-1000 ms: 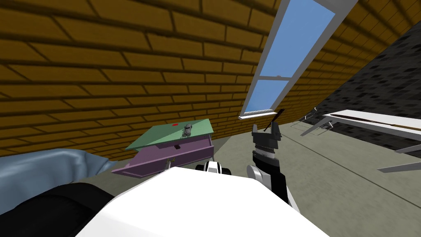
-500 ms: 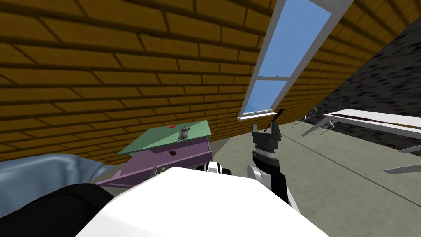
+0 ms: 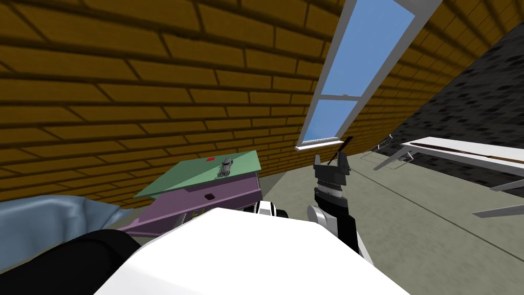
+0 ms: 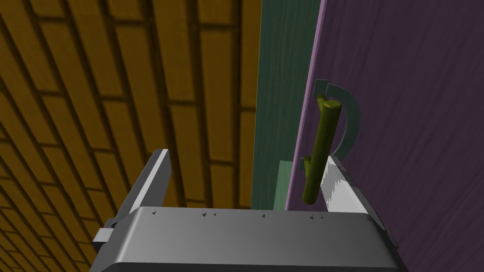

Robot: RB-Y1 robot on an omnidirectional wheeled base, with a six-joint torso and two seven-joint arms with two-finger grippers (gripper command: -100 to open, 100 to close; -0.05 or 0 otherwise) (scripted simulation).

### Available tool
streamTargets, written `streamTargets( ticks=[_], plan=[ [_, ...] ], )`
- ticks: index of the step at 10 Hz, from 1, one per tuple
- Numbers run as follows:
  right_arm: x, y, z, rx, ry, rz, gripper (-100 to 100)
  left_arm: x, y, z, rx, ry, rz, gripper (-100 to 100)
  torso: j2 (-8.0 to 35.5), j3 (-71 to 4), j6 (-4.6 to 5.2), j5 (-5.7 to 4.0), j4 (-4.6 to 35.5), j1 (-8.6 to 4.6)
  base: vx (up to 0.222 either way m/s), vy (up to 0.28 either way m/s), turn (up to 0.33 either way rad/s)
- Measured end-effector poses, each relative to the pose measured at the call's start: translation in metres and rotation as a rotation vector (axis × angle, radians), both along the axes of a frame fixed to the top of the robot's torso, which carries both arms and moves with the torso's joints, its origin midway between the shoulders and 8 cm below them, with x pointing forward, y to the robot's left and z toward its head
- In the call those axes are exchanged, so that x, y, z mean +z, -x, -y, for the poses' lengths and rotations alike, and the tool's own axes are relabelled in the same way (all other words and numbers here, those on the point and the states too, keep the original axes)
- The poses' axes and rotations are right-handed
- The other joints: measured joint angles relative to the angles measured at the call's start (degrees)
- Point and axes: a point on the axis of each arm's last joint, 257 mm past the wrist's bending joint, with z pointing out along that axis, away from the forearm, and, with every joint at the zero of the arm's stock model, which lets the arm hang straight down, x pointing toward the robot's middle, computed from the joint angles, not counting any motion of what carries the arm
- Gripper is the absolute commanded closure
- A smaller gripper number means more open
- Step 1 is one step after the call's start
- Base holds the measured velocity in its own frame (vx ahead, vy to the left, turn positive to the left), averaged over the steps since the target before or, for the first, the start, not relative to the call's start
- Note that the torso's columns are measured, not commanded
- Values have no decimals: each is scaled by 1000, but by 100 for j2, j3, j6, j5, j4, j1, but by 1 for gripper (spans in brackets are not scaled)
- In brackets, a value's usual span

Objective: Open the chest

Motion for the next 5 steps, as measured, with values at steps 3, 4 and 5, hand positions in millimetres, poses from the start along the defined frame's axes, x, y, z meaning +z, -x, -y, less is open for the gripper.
streamTargets(
  ticks=[3, 4, 5],
  plan=[
    [0, 0, 0, 0, 0, 0, 0, -2, 1, 0, 2, 3, -7, 0, -6, 1, -5, 13, -6, 10, 0, 0, 0],
    [0, 0, 0, 0, 0, 0, 0, -3, 1, 0, 2, 3, -9, 0, -8, 0, -5, 15, -7, 12, 0, 0, 0],
    [0, 0, 0, 0, 0, 0, 0, -3, 1, 0, 3, 4, -10, 0, -9, 0, -5, 16, -8, 14, 0, 0, 0]
  ],
)
